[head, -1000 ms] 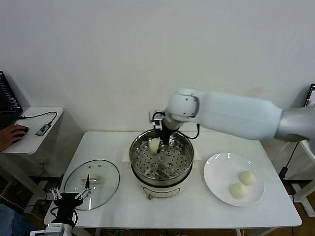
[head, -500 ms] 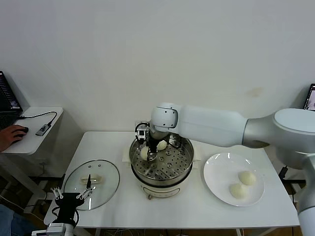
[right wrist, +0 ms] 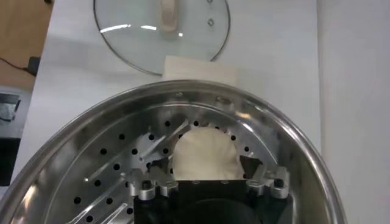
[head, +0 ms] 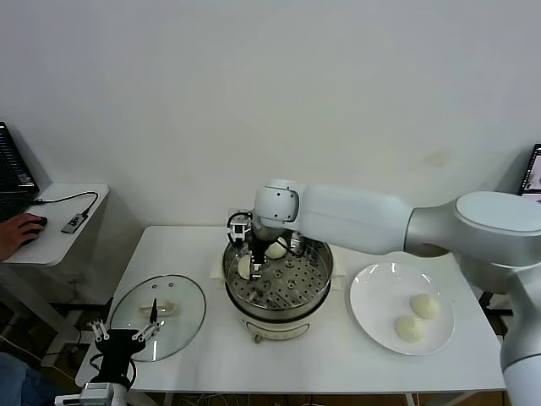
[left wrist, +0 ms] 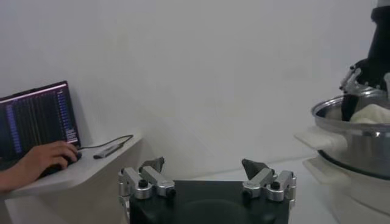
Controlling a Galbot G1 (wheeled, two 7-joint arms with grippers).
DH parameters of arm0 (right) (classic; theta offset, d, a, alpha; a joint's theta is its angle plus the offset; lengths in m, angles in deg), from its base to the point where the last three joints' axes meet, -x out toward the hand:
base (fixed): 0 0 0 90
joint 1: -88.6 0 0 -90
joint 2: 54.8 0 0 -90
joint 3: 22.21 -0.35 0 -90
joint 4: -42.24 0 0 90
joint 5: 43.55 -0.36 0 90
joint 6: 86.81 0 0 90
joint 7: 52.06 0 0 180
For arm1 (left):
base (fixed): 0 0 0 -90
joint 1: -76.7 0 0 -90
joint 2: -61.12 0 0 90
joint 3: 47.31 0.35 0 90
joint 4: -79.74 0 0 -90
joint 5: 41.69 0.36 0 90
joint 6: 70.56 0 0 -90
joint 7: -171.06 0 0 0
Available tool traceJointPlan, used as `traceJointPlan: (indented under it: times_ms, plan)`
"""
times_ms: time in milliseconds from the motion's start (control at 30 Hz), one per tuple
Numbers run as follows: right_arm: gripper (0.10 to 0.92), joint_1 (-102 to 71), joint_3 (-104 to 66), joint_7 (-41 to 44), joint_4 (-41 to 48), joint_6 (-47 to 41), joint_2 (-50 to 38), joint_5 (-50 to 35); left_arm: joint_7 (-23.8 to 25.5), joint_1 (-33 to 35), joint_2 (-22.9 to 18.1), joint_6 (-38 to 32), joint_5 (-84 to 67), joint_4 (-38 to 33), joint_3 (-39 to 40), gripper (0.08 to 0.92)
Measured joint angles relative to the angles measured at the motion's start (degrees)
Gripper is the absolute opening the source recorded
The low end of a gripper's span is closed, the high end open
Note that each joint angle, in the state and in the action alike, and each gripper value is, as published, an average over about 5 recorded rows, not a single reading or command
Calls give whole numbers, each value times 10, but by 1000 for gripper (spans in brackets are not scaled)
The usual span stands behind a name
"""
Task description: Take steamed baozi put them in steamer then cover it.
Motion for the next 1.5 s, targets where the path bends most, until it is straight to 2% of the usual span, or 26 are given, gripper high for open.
traceJointPlan:
  times_ms: [300, 600, 967, 1233, 1500]
  plan:
    - [823, 63, 6, 82, -87, 42, -126, 46, 1, -1, 5, 1, 0, -2, 4, 823]
    - [823, 70, -5, 166, -162, 117, -304, 152, 3, -2, 8, 3, 0, 0, 6, 823]
    - [823, -78, -105, 205, -212, 205, -479, 294, 4, 2, 6, 5, 8, 4, 11, 823]
    - [823, -267, -243, 196, -208, 245, -534, 371, 8, 3, 3, 9, 12, 1, 11, 823]
    - [823, -383, -323, 172, -182, 259, -530, 407, 8, 9, 1, 8, 13, 2, 6, 823]
